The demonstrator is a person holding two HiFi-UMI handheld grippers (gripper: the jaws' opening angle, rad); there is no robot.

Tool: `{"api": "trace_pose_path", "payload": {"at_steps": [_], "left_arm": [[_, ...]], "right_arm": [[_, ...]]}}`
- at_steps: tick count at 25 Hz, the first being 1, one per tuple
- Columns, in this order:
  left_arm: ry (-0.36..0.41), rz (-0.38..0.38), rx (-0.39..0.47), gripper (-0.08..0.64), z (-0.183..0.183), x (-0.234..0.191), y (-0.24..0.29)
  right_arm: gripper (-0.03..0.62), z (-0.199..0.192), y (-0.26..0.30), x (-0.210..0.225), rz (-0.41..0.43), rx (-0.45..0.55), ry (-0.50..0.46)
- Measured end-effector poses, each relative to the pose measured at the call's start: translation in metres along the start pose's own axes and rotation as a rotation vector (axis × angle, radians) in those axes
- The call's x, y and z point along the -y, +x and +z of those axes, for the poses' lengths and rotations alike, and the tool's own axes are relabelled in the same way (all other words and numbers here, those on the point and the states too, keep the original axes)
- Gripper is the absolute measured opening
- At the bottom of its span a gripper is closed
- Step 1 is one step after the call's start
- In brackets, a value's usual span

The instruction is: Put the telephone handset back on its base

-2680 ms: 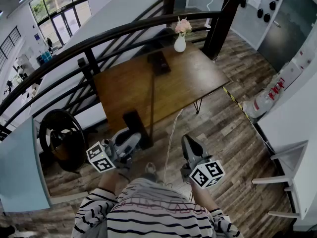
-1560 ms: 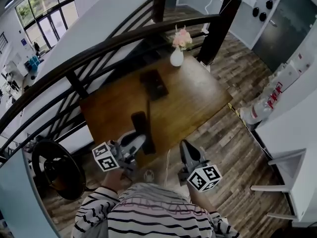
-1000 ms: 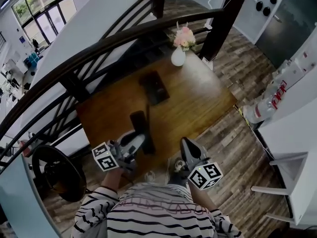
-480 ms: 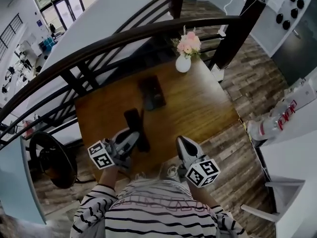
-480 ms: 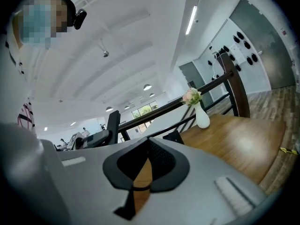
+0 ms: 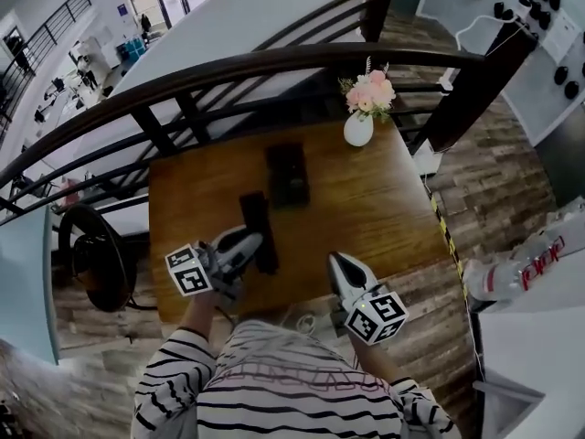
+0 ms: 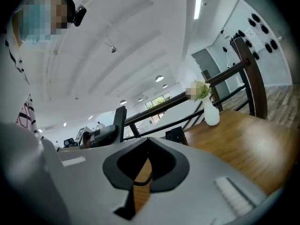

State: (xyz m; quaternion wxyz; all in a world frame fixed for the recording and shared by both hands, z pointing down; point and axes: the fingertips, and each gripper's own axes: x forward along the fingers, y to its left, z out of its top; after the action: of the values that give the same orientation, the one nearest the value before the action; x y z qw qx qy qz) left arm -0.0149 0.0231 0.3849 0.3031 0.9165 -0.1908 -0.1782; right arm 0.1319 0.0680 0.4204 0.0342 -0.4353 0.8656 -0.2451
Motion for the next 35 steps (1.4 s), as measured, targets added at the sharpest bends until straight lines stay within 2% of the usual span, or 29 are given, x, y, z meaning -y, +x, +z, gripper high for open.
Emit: {"api": "trace_pose_path", "payload": {"at_steps": [4,10,17,23,30,35], "left_arm": [[-0.001,0.013,-0.003,0.074,0.003,-0.016,0.008],[-0.026,-0.010,-0.028,0.074,0.018,-0.057,0.025],[-0.119,-0.026,-0.009,0.074,0.029,-0.127,0.041],[-0.189,0.001,0.010,0.074,0.027,-0.186,0.053],[-0.238,0.037,0.018,0.074,0.017,-0.234,0.055],[-0.244,0.042,-0.022,0.074,0.011,-0.259,0.061]], "right_arm": [[0.000,0.000,0.010,0.011,0.004,-0.007,0.018],[0.000,0.007,0.036,0.026,-0.026,-0.013,0.044],[0.000,0.008,0.070,0.039,-0.077,-0.020,0.072],[0.000,0.001,0.088,0.051,-0.125,-0.053,0.092],[0.000,-0.015,0.101,0.057,-0.141,-0.090,0.100],[0.000,-0.028,0.108,0.061,-0.139,-0.119,0.106]]}}
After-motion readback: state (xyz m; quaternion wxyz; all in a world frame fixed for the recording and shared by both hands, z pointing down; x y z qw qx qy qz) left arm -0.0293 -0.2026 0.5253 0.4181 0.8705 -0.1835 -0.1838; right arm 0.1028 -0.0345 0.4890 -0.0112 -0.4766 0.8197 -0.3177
